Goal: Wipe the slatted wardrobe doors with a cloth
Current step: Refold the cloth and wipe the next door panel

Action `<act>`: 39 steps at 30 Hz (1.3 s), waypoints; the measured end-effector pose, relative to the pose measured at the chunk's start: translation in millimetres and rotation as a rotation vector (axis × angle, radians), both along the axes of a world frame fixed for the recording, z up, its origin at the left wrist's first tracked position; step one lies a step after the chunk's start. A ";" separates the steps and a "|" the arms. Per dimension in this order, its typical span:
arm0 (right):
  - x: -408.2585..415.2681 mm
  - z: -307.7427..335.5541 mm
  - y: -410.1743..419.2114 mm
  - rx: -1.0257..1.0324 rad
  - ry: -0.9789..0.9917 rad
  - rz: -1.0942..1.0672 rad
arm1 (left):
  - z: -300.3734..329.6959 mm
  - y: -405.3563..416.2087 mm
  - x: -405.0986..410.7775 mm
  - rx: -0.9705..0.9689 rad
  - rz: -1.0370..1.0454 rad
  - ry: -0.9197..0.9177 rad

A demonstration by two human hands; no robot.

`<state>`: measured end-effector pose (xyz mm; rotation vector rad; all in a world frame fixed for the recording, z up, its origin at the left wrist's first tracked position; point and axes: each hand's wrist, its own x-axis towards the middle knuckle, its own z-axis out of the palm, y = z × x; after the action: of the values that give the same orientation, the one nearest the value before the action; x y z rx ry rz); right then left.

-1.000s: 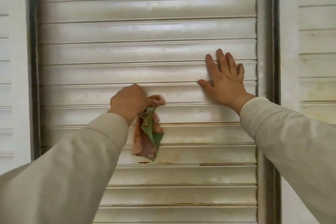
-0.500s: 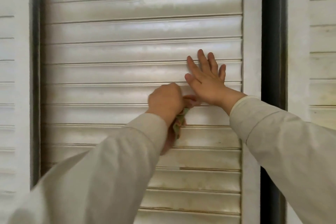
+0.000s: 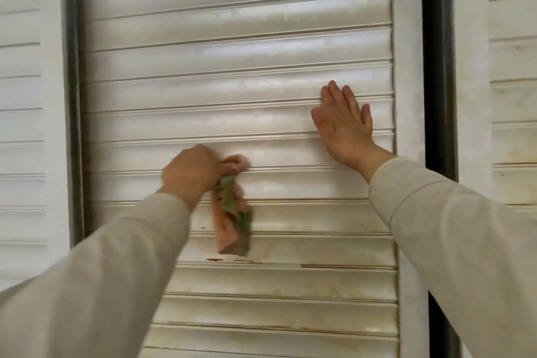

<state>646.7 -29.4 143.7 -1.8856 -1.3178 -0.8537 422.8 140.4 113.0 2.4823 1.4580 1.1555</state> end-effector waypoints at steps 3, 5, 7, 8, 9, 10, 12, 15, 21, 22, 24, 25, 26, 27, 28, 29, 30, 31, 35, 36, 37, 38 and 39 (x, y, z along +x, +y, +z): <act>-3.6 -1.7 0.1 0.006 -0.027 -0.032 | -9.0 39.6 -60.9 -0.032 0.129 -0.052; -4.1 -3.3 -1.4 0.021 -0.028 -0.047 | -10.7 54.1 -74.6 -0.044 0.124 -0.080; -10.9 -2.9 2.2 0.072 0.003 -0.059 | -7.7 59.0 -72.8 -0.059 0.098 -0.081; -16.7 -1.2 5.3 0.109 0.030 -0.082 | -5.2 59.4 -68.5 -0.067 0.081 -0.072; -22.6 -0.5 8.3 0.147 0.059 -0.112 | -3.5 58.5 -62.7 -0.077 0.068 -0.058; -30.4 0.6 12.4 0.188 0.079 -0.136 | -1.3 57.4 -57.9 -0.077 0.057 -0.046; -47.9 0.6 20.3 0.268 0.085 -0.120 | 1.8 49.0 -47.4 -0.075 0.022 -0.035; -74.5 -1.3 31.2 0.306 -0.017 -0.017 | -2.1 20.6 -15.5 -0.053 -0.083 -0.037; -98.2 8.0 54.9 0.124 -0.069 0.112 | -13.2 -30.6 61.5 0.150 -0.258 -0.052; -95.1 8.1 59.4 0.084 -0.035 0.104 | -15.1 -36.0 66.4 0.173 -0.275 -0.049; -81.8 5.7 63.8 0.036 0.008 0.057 | -17.4 -41.0 69.5 0.214 -0.288 -0.031; -74.0 2.7 65.1 0.028 -0.012 0.012 | -17.7 -37.7 65.9 0.222 -0.273 -0.015; -65.7 -1.2 64.1 0.024 -0.047 -0.034 | -17.4 -32.1 59.0 0.206 -0.253 -0.008; -59.6 -5.0 63.6 0.023 -0.079 -0.071 | -16.7 -22.4 47.9 0.177 -0.227 -0.015; -54.9 -7.9 62.7 0.030 -0.098 -0.095 | -15.9 -11.3 33.5 0.136 -0.193 -0.030; -51.3 -9.5 60.8 0.041 -0.106 -0.109 | -15.6 2.2 17.3 0.087 -0.166 -0.046; -51.1 -10.8 61.7 0.055 -0.105 -0.114 | -16.4 18.0 -2.0 0.021 -0.137 -0.065; -50.1 -11.2 60.9 0.068 -0.105 -0.124 | -16.4 30.7 -21.4 -0.032 -0.111 -0.093; -46.3 -12.3 56.8 0.086 -0.104 -0.140 | -21.8 77.5 -96.1 -0.170 -0.034 -0.245; -45.0 -12.3 55.8 0.088 -0.103 -0.140 | -23.1 82.5 -109.0 -0.207 -0.048 -0.306; -43.8 -12.3 54.5 0.090 -0.102 -0.143 | -23.4 84.0 -118.3 -0.237 -0.068 -0.359; -43.1 -12.6 53.1 0.093 -0.099 -0.147 | -23.5 85.0 -123.5 -0.263 -0.082 -0.394; -42.5 -13.0 51.7 0.101 -0.095 -0.149 | -23.4 86.6 -124.5 -0.256 -0.090 -0.414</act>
<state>604.2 22.4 130.7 -1.9018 -1.1771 -1.0771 298.3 227.0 89.6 1.9717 1.2713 1.2761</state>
